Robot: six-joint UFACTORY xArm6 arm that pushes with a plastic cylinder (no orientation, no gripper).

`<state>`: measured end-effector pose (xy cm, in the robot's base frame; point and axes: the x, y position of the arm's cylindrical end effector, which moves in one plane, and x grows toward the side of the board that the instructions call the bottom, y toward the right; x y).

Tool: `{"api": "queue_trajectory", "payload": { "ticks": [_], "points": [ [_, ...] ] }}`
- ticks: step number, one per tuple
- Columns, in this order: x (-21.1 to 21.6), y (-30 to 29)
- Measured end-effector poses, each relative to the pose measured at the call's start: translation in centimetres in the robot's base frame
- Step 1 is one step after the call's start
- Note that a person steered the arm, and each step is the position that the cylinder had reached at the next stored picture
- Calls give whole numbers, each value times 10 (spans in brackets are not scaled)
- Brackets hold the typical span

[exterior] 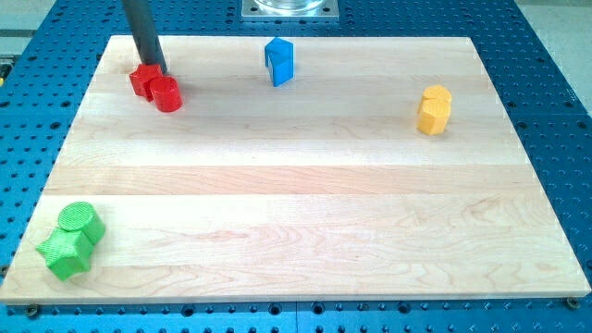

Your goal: Slide the red blocks towards the center of the board

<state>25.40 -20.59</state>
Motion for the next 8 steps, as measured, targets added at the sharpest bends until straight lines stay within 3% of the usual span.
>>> {"api": "queue_trajectory", "payload": {
  "ticks": [1, 2, 5, 6, 7, 8],
  "points": [
    [12, -22],
    [74, -20],
    [117, 95],
    [118, 83],
    [174, 50],
    [181, 4]
  ]
}}
